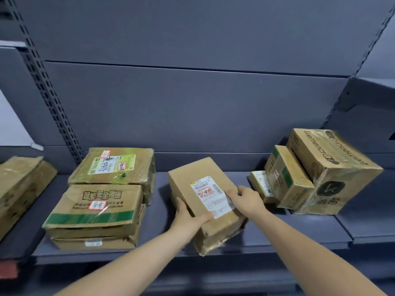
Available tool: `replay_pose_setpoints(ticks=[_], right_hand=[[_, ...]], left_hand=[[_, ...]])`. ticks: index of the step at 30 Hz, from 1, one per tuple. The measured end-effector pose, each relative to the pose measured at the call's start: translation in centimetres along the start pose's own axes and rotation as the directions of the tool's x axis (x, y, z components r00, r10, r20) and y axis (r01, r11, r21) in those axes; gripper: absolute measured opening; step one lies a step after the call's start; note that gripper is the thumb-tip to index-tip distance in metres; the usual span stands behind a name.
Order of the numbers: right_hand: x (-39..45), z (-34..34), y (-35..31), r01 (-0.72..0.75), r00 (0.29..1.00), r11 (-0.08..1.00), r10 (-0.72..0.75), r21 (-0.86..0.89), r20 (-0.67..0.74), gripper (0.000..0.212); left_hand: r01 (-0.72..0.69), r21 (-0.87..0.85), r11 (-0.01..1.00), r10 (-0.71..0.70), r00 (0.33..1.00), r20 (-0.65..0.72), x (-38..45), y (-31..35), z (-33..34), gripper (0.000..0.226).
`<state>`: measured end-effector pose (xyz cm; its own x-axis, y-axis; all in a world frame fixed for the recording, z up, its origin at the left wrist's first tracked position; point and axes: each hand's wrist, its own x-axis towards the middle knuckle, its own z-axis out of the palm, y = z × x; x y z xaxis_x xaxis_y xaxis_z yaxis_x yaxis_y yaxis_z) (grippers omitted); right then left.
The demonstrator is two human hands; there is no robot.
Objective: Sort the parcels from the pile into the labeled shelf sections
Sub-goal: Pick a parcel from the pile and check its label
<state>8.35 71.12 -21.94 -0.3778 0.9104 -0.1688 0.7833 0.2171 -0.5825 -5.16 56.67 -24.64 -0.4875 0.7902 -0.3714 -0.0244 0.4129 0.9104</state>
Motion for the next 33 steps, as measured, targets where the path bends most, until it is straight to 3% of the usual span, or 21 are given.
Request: replay_pose_setpoints(ticks=[3, 5, 8, 12, 17, 21, 28, 33], right_hand=[[-1.7, 0.6, -0.4, 0.038, 0.997, 0.995, -0.032, 0.090, -0.065, 0.035], [-2.9, 1.0, -0.7, 0.068, 0.994, 0.987, -0.054, 0.145, -0.099, 0.032], [-4.6, 1.6, -1.2, 0.105, 0.989, 0.975, -0.082, 0.195, -0.123, 0.030], [-6.0, 2.7, -1.0, 0.128, 0.989, 0.936, -0.095, 0.328, -0.117, 0.027], [-6.8, 3.5, 0.4, 0.085, 0.996, 0.921, -0.066, 0.380, -0.061, 0.030], [-6.8, 3.6, 0.8, 0.084, 0.996, 0.920, -0.081, 0.382, -0.022, 0.037], [-6.9, 3.7, 1.4, 0.056, 0.998, 0.880, -0.062, 0.471, -0.003, 0.057], [-7.6, 3.3, 1.5, 0.097, 0.995, 0.869, -0.096, 0.485, -0.027, 0.058]], left_hand=[[-0.103, -0.063, 0.993, 0.102, 0.995, -0.023, 0.2, 0.3, -0.7, 0.087], [-0.152, -0.085, 0.985, 0.151, 0.988, -0.023, 0.5, 0.8, -1.5, 0.080], [-0.196, -0.060, 0.979, 0.195, 0.981, -0.023, 1.2, 1.4, -2.8, 0.090], [-0.252, 0.017, 0.968, 0.251, 0.967, 0.035, 1.4, 1.6, -3.5, 0.080], [-0.265, 0.113, 0.958, 0.256, 0.963, 0.082, 1.9, 0.3, -3.4, 0.118], [-0.233, 0.141, 0.962, 0.226, 0.972, 0.065, 4.1, -1.9, -3.7, 0.132], [-0.191, 0.103, 0.976, 0.187, 0.981, 0.047, 2.9, -1.7, -3.4, 0.132], [-0.224, 0.070, 0.972, 0.221, 0.974, 0.044, 0.6, -0.5, -2.7, 0.106]])
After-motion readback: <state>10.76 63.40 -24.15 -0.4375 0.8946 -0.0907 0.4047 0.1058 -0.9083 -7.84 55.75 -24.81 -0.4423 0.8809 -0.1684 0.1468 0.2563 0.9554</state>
